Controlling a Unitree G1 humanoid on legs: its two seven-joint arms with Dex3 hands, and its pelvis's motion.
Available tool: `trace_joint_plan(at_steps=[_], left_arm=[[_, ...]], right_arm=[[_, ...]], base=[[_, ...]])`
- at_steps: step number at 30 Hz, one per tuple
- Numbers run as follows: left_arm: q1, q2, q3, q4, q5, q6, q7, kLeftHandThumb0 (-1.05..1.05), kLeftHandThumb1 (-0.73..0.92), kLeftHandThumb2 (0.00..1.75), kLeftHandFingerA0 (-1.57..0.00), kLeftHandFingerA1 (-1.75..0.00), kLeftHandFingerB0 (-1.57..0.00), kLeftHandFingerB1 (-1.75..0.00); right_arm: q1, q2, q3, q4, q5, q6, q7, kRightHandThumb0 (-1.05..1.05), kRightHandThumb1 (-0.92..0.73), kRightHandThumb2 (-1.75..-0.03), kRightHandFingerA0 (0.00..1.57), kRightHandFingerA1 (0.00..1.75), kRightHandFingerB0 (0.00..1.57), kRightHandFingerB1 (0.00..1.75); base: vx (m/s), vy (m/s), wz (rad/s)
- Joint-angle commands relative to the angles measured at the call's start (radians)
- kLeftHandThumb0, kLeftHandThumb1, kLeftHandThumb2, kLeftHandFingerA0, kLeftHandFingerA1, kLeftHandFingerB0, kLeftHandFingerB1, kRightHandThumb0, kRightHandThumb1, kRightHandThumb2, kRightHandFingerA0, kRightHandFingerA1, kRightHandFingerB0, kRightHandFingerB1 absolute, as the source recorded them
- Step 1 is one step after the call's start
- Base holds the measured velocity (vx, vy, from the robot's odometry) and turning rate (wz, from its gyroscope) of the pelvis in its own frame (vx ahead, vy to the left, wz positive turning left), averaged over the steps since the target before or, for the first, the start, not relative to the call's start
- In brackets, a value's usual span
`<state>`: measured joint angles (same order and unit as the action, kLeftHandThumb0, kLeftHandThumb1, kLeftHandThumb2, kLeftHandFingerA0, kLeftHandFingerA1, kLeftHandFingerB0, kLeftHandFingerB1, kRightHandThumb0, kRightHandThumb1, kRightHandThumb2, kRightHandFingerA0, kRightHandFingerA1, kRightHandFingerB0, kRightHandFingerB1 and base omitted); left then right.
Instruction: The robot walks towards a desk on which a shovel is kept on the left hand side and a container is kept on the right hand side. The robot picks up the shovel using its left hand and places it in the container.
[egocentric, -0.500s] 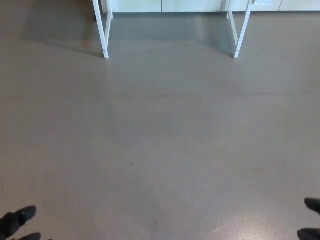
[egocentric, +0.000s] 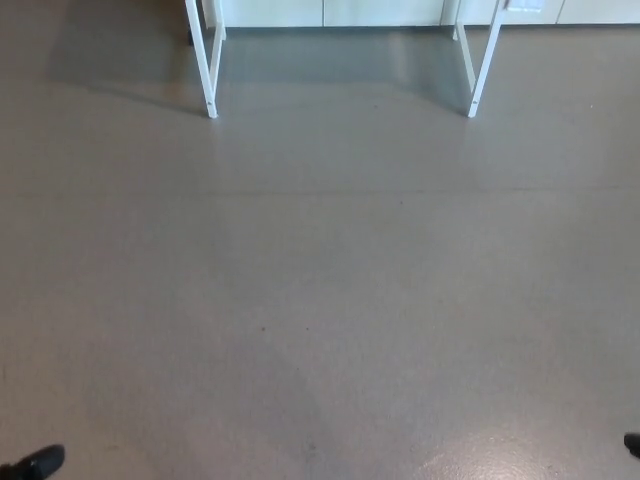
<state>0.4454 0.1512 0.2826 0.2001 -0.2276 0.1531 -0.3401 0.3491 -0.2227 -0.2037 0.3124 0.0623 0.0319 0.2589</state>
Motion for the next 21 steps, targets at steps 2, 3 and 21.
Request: trace_joint_plan(at_steps=[2,3,21], left_arm=[[0.043,0.009,-0.007,0.007,-0.023,0.007,-0.036,-0.16,0.42,0.86,-0.26,-0.55,-0.15,-0.48],[0.049,0.009,-0.011,0.006,-0.018,0.002,-0.033,-0.16,0.42,0.86,-0.27,-0.55,-0.16,-0.48],[0.071,0.007,-0.032,-0.015,0.0,0.013,0.009,-0.17,0.55,0.56,-0.44,-0.43,-0.32,-0.35]], right_arm=[[0.042,-0.007,-0.008,0.039,0.02,-0.096,0.029,-0.18,-0.56,-0.54,0.62,0.62,0.39,0.5],[0.046,-0.01,-0.006,0.044,0.015,-0.102,0.026,-0.18,-0.55,-0.54,0.63,0.63,0.4,0.5],[0.07,-0.007,0.003,0.095,0.007,-0.185,0.022,-0.17,-0.54,-0.55,0.62,0.64,0.37,0.5]], base=[[0.0,0.0,0.0],[0.0,0.0,0.0],[0.0,0.0,0.0]])
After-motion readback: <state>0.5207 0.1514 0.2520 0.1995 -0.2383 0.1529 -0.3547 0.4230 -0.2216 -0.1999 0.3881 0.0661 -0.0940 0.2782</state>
